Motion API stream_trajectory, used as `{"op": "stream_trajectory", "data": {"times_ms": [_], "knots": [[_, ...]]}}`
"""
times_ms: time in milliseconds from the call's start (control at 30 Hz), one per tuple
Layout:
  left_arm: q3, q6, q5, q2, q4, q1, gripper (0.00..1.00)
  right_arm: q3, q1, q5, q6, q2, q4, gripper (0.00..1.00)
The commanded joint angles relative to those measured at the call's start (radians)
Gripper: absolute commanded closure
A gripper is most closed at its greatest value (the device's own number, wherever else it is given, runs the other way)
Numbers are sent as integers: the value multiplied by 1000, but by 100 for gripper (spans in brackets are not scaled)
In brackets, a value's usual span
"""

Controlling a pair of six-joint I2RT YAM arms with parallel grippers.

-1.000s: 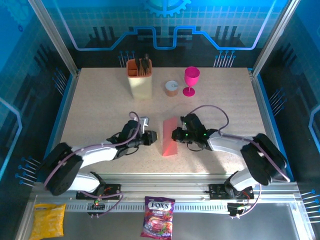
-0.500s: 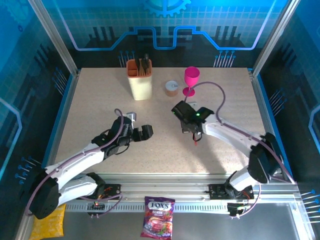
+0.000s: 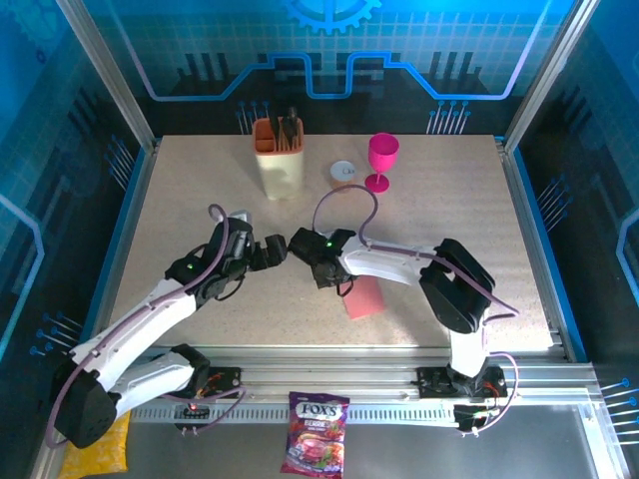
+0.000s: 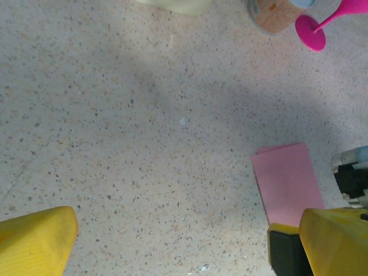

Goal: Fold a paper plane with a square sheet of paper (pick it up from the middle)
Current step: Turn over the paper at the center of the table, then move the paper to the center of the table.

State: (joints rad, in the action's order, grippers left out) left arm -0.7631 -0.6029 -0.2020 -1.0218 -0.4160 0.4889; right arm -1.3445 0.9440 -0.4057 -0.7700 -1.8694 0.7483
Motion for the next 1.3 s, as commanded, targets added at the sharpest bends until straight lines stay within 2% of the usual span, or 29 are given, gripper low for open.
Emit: {"op": "stream_trajectory", "data": {"times_ms": [0, 133, 233, 433, 567, 833, 933, 1100, 1267], "knots": [[-80, 42, 15, 8, -88, -18, 0, 98, -36, 140, -16, 191, -143, 45], [-128, 79, 43, 5, -116, -31, 0, 358, -129, 258, -18, 416, -303, 48], [-161, 106, 89, -14, -136, -41, 0, 524, -201, 311, -17, 545, -381, 57], [-183, 128, 105, -28, -154, -47, 0, 694, -276, 405, 5, 653, -504, 74], [-198, 151, 128, -26, -173, -47, 0, 734, -287, 408, 23, 643, -525, 80], [-200, 93, 289, -88, -133, -47, 0, 832, -356, 447, -10, 604, -578, 92], [-193, 63, 338, -119, -100, -45, 0, 841, -357, 456, -74, 567, -592, 94], [-183, 27, 356, -145, -60, -47, 0, 813, -344, 514, -211, 469, -632, 99], [-189, -12, 380, -181, -41, -47, 0, 749, -263, 539, -354, 368, -762, 100]]}}
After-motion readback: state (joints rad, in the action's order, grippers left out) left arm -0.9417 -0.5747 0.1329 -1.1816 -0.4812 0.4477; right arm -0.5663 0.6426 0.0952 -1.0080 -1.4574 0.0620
